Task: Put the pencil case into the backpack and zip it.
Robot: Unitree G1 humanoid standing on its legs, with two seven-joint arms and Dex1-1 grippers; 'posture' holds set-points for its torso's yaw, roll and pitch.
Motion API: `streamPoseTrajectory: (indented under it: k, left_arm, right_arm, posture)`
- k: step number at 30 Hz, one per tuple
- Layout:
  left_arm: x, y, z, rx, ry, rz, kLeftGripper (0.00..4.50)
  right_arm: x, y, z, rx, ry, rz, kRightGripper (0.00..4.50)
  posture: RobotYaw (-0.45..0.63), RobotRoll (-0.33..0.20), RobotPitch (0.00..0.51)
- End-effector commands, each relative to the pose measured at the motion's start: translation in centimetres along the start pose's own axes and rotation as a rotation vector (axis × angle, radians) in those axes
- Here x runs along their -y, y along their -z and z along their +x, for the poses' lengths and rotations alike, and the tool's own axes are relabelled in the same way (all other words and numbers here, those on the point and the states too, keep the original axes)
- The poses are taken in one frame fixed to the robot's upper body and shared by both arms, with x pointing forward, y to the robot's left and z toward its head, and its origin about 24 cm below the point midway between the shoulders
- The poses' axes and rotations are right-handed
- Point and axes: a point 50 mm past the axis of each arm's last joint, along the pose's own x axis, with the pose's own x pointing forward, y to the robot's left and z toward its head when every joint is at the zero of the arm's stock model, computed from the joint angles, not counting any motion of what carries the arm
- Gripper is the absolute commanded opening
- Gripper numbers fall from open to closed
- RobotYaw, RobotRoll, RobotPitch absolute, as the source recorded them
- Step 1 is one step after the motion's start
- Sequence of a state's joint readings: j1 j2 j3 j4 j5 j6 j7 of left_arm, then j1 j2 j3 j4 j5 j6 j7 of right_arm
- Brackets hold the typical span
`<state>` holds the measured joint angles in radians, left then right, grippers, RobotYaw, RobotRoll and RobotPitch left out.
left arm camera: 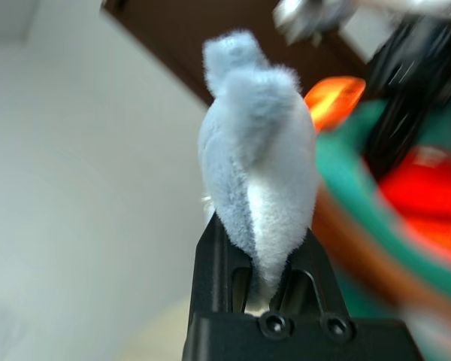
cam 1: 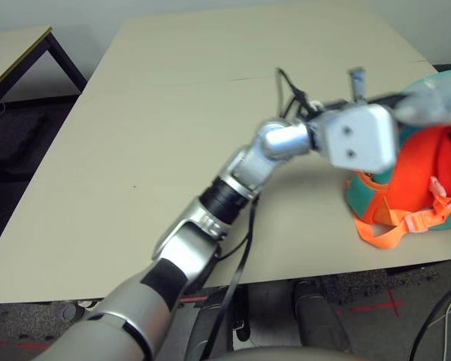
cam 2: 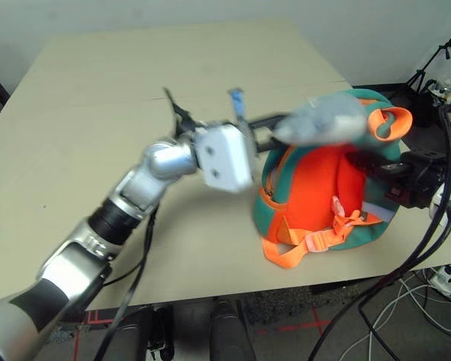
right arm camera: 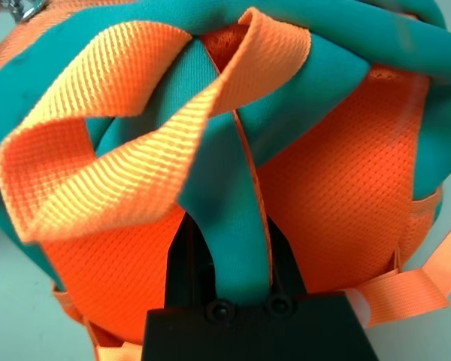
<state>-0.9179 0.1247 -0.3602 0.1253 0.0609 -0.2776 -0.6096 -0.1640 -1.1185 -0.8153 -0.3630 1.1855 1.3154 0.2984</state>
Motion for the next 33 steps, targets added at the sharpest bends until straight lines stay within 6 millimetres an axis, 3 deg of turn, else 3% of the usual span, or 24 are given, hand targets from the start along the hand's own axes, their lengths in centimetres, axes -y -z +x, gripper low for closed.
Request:
streamPoseTrajectory:
  k: [1, 5, 11, 16, 20, 25, 28, 31, 33]
  left_arm:
    - [-0.7, -0.1, -1.7, -0.035, -0.031, -0.109, 0.18]
    - [1.6, 1.1, -3.3, -0.127, 0.081, -0.322, 0.18]
    - [4.0, 2.4, -5.1, -0.23, 0.188, -0.48, 0.18]
    - [6.4, 4.6, -6.8, -0.392, 0.326, -0.598, 0.18]
    - [11.1, 8.7, -8.0, -0.55, 0.338, -0.655, 0.17]
    - [14.8, 10.5, -8.4, -0.624, 0.36, -0.741, 0.16]
    - [15.0, 10.9, -8.2, -0.634, 0.324, -0.786, 0.16]
    - [12.7, 10.4, -7.7, -0.606, 0.211, -0.993, 1.11]
    - [10.7, 8.8, -8.6, -0.569, 0.275, -1.128, 1.79]
  right_arm:
    - [0.9, 1.3, 0.1, -0.063, 0.042, 0.041, 0.05]
    - [0.9, 1.6, 0.4, -0.069, 0.037, 0.044, 0.05]
    - [1.0, 1.9, 0.4, -0.076, 0.039, 0.048, 0.05]
    - [0.9, 2.2, 0.4, -0.084, 0.033, 0.055, 0.05]
    - [0.7, 2.9, 0.7, -0.093, 0.021, 0.067, 0.05]
    - [0.5, 3.4, 1.2, -0.087, 0.008, 0.077, 0.05]
    - [0.3, 3.8, 1.4, -0.114, -0.006, 0.077, 0.05]
    - [0.1, 3.9, 1.7, -0.163, -0.043, 0.049, 1.03]
    - [-0.1, 3.1, 0.8, -0.21, -0.106, 0.039, 1.67]
  posture:
    - [-0.2, 0.0, 0.144]
    - [-0.19, 0.0, 0.142]
    - [-0.2, 0.0, 0.14]
    - [-0.19, 0.0, 0.138]
    - [-0.19, 0.0, 0.132]
    - [-0.18, 0.0, 0.127]
    - [-0.17, 0.0, 0.122]
    - [-0.17, 0.0, 0.113]
    - [-0.17, 0.0, 0.11]
